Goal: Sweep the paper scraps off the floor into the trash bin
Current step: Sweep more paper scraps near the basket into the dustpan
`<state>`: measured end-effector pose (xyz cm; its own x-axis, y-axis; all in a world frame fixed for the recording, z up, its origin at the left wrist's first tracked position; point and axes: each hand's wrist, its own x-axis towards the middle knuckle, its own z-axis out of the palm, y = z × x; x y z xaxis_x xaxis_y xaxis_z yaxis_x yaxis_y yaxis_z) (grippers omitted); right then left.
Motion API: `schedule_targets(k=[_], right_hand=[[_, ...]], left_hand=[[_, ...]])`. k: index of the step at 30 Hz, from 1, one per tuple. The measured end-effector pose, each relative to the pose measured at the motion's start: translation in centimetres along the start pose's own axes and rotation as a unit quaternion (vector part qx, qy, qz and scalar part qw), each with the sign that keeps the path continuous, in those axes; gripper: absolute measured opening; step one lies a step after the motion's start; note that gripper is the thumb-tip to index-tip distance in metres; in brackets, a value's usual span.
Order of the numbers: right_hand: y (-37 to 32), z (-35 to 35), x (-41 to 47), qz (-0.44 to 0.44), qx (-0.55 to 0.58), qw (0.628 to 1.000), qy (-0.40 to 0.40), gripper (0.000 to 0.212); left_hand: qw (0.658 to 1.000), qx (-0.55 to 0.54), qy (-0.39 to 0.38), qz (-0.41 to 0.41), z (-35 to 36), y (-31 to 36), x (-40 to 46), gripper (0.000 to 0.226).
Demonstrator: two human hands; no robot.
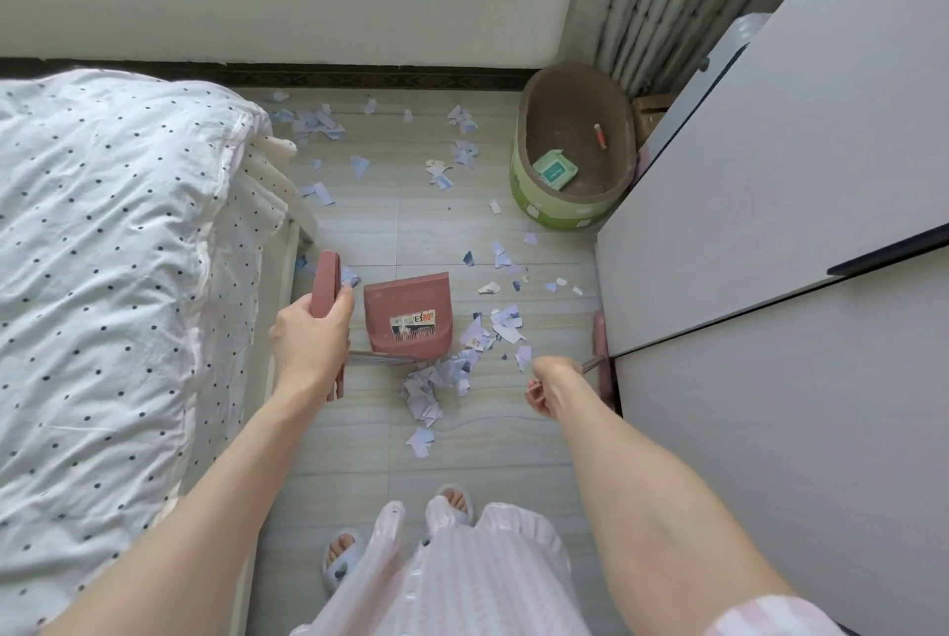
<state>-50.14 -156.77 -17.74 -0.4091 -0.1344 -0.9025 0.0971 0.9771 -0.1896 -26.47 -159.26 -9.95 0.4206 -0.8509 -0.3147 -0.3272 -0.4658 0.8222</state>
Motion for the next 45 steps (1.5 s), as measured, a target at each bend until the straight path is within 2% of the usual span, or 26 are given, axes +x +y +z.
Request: schedule_targets(k=[5, 11, 16, 23, 33, 37, 45], right_hand=[[-0.3, 0.5, 0.6, -0.001, -0.048, 0.999, -0.026, 0.012], [-0.8, -0.3, -1.5, -0.004, -0.058, 0.996, -0.072, 0.023], [-2.9, -2.5, -2.8, -0.037, -0.035, 0.998, -0.044, 0.025], [-2.9, -2.1, 0.2, -0.026, -0.097, 0.995, 0.000, 0.020], [-2.0, -0.3, -1.9, -0.060, -0.207, 0.973, -0.082, 0.028], [-2.4, -1.7, -4.1, -0.068, -0.190, 0.973, -0.116, 0.035], [-0.5, -2.5, -6.2, -0.071, -0.160, 0.980, -0.095, 0.034]], left_hand=[[1.000, 0.010, -0.013, -0.002, 0.5, -0.8, 0.3, 0.039], [1.000, 0.017, -0.019, -0.007, 0.4, -0.3, 0.3, 0.039], [1.000, 0.023, -0.016, -0.005, 0.1, 0.2, 0.5, 0.040], [1.000, 0.003, -0.016, -0.008, 0.1, -0.6, 1.0, 0.039], [0.999, -0.041, -0.010, -0.031, -0.3, -1.0, 1.5, 0.041], [0.999, -0.038, -0.004, -0.033, -1.6, -1.1, 1.6, 0.039], [1.000, -0.021, -0.012, -0.012, -4.9, -1.4, 0.8, 0.036]])
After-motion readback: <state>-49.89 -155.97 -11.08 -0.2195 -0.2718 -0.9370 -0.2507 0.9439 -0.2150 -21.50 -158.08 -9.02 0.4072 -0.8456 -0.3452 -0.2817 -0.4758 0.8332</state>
